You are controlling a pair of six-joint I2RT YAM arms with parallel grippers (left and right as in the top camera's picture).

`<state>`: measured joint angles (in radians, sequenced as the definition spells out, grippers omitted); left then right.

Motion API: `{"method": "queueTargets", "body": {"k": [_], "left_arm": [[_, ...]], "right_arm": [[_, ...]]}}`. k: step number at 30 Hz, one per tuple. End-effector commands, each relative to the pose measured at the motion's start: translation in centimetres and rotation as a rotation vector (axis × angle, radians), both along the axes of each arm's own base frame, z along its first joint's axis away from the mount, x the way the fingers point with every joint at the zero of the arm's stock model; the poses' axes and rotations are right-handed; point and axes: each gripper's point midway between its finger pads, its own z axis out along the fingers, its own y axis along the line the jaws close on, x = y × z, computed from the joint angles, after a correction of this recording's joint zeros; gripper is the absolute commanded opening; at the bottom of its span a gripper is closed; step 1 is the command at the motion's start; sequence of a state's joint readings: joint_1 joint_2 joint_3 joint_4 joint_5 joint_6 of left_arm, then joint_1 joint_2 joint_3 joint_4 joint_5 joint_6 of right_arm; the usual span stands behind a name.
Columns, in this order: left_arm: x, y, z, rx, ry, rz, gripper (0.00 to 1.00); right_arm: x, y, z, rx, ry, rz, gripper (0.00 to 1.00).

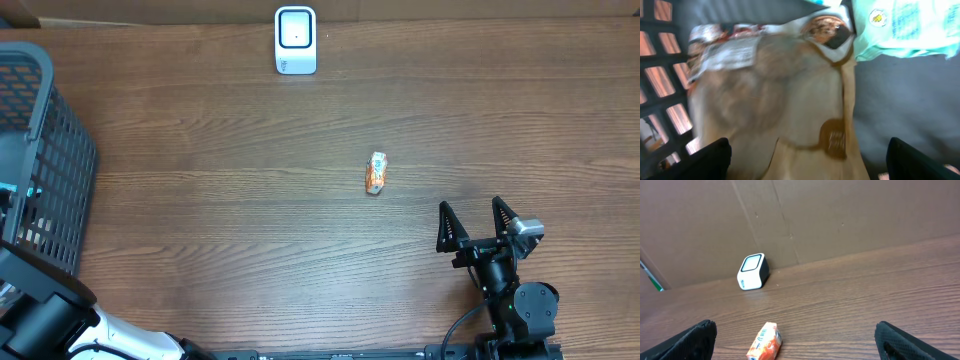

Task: Scan the item barcode
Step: 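Grasp the clear bag of dried mushrooms in the basket with the left gripper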

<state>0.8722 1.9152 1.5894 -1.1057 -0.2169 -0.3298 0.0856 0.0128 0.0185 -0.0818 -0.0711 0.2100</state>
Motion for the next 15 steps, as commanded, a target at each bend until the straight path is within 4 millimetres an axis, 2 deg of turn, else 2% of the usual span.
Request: {"method": "queueTargets", "body": {"k": [1, 7, 9, 10, 11, 12, 13, 15], "left_arm": [[-1.1, -0.8, -2.0, -0.026, 0.040, -0.010, 0.91], [-1.3, -0.9, -4.0, -0.025, 0.038, -0.010, 0.92], [-1.3, -1.0, -4.3, -0.026, 0.039, -0.010, 0.86], [-1.3, -1.0, -4.3, -0.026, 0.039, -0.010, 0.76], [-1.3, -1.0, -4.3, -0.025, 0.039, -0.010, 0.60], [-1.3, -1.0, -4.3, -0.025, 0.039, -0.010, 0.37], [-1.3, -1.0, -4.3, -0.026, 0.039, -0.010, 0.23], [-1.3, -1.0, -4.3, -0.024, 0.039, -0.011, 0.08]], "right_arm": [[0.0, 0.1, -0.2, 0.006, -0.002, 0.002, 1.00], [0.0, 0.1, -0.2, 0.006, -0.002, 0.002, 1.00], [0.0, 0.1, -0.2, 0.006, -0.002, 0.002, 1.00], [0.0, 0.1, -0.2, 0.006, -0.002, 0.002, 1.00], [0.0, 0.1, -0.2, 0.006, -0.002, 0.002, 1.00], [0.0, 0.1, -0.2, 0.006, -0.002, 0.002, 1.00], [0.0, 0.1, -0.2, 0.006, -0.002, 0.002, 1.00], [0.0, 0.1, -0.2, 0.006, -0.002, 0.002, 1.00]]}}
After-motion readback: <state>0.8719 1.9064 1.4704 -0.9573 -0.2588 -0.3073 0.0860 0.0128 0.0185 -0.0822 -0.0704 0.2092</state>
